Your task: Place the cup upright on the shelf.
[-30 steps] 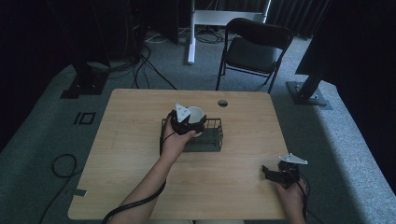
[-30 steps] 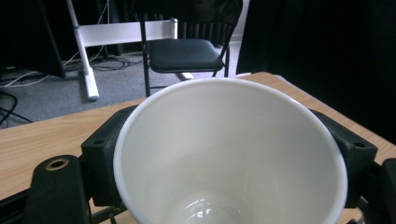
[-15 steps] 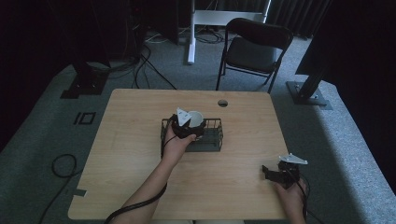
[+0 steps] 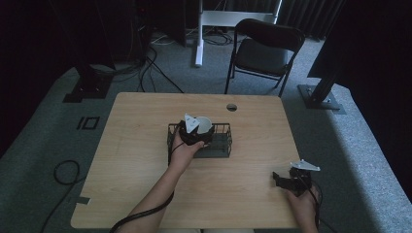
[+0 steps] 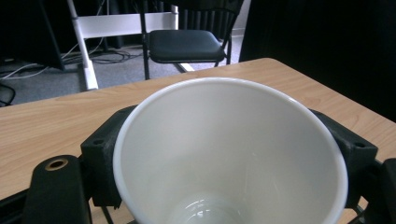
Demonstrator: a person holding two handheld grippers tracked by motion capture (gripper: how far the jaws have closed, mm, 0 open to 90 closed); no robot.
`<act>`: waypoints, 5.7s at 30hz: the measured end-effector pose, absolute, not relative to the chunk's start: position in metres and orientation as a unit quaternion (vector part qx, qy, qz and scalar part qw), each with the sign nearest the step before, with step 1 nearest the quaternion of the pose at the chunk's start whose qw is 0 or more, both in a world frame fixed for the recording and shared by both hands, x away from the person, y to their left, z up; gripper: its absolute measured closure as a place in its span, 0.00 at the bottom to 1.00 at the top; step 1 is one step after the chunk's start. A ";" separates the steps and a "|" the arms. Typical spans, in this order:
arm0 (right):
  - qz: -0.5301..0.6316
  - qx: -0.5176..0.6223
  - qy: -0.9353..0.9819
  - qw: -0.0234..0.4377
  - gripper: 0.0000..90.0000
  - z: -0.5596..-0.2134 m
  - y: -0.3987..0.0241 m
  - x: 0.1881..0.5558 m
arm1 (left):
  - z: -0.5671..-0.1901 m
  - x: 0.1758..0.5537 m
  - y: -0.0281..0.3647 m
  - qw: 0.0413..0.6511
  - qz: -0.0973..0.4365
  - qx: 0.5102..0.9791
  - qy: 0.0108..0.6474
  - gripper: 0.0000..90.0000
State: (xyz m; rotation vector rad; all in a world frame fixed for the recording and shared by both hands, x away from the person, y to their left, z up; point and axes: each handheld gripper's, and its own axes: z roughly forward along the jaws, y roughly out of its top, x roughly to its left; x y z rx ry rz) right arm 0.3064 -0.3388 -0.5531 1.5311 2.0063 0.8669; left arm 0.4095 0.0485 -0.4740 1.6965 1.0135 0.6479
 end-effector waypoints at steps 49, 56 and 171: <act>0.316 0.558 0.731 0.234 0.13 -0.553 -0.339 0.306 | -0.458 0.364 0.095 0.499 0.252 0.729 0.395 0.03; 0.316 0.558 0.731 0.234 0.13 -0.553 -0.339 0.306 | -0.461 0.351 0.110 0.495 0.256 0.733 0.391 0.03; 0.316 0.557 0.731 0.235 0.13 -0.553 -0.339 0.306 | -0.551 0.271 0.288 0.271 0.257 0.677 0.634 0.03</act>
